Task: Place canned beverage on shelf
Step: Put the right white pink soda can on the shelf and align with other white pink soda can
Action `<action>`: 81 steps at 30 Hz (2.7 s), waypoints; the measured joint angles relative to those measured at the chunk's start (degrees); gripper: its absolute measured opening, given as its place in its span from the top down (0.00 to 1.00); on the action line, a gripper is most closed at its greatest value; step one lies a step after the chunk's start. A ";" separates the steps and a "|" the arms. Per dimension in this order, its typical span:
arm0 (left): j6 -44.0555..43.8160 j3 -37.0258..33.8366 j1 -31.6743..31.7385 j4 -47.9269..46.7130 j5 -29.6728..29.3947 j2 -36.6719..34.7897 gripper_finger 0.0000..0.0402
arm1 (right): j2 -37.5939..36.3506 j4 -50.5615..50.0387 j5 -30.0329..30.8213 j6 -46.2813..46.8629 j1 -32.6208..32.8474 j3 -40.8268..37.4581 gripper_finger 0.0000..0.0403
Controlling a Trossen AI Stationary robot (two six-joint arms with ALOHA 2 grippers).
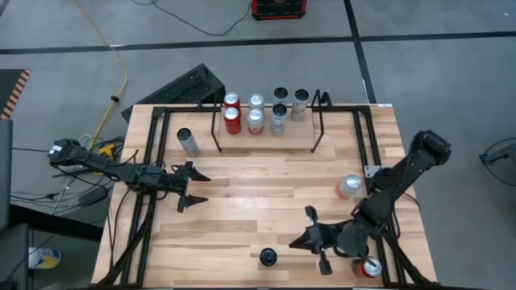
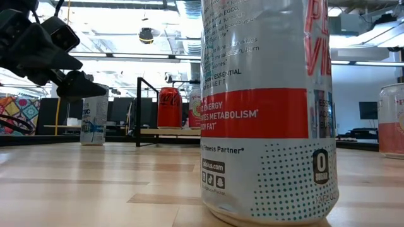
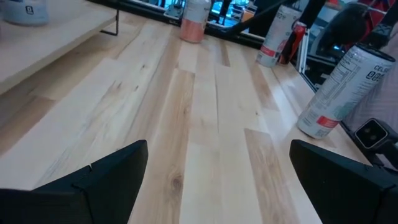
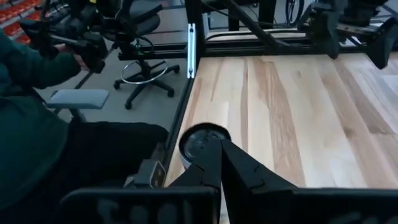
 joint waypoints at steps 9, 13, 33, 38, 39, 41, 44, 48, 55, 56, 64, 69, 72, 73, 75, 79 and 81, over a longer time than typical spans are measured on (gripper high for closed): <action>0.14 0.00 0.00 -2.34 0.52 0.00 0.06 | 6.81 -9.34 -1.24 -4.26 -1.44 13.48 0.94; 0.10 0.02 0.00 -3.12 0.52 0.00 0.06 | 12.36 -11.25 -1.36 -7.38 -1.99 19.60 0.93; 2.13 0.00 -0.07 -3.49 0.50 0.00 0.06 | 21.40 -14.73 -0.23 -19.68 -2.79 29.31 0.38; 2.40 0.00 -0.07 -3.46 0.46 0.00 0.06 | 20.87 -17.97 -3.72 -17.87 -3.71 29.35 0.22; 2.44 0.00 -0.07 -3.46 0.46 0.02 0.06 | 20.87 -18.03 -4.47 -17.89 -3.90 29.34 0.20; 2.50 0.00 -0.07 -3.27 0.44 0.00 0.06 | 20.87 -18.20 -5.97 -17.88 -4.31 29.34 0.17; 2.50 0.02 -0.06 -3.24 0.40 0.00 0.06 | 21.30 -18.80 -8.02 -17.45 -5.24 29.34 0.14; 2.48 0.00 -0.07 -3.22 0.37 0.00 0.06 | 21.39 -20.44 -9.82 -16.96 -5.86 29.31 0.12; 2.22 0.00 -0.07 -3.26 0.37 0.02 0.06 | 21.39 -18.46 -10.27 -16.08 -6.52 25.14 0.14; 2.22 0.00 -0.07 -3.26 0.37 0.02 0.06 | 21.40 -18.08 -10.29 -15.84 -6.56 24.64 0.14; 2.15 0.01 -0.07 -3.26 0.37 0.02 0.06 | 21.40 -14.85 -10.36 -13.19 -6.26 21.35 0.14; 2.24 0.01 -0.07 -3.26 0.37 0.01 0.06 | 21.40 -14.77 -10.34 -11.90 -6.46 20.42 0.14; 2.07 0.01 -0.07 -3.26 0.37 0.01 0.06 | 21.40 -14.42 -10.29 -11.88 -6.46 20.42 0.14; 2.09 0.01 -0.07 -3.26 0.37 0.02 0.06 | 21.40 -14.48 -10.29 -11.91 -6.46 20.42 0.14; 2.09 0.00 -0.07 -3.26 0.37 0.00 0.06 | 21.34 -15.42 -10.42 -11.88 -6.46 20.48 0.14; 2.09 0.01 -0.07 -3.26 0.37 0.00 0.06 | 18.81 -23.96 -10.28 -10.26 -5.81 23.58 0.14; 2.07 0.00 -0.07 -3.26 0.37 0.01 0.06 | 16.17 -28.51 -10.23 -7.03 -5.57 26.04 0.14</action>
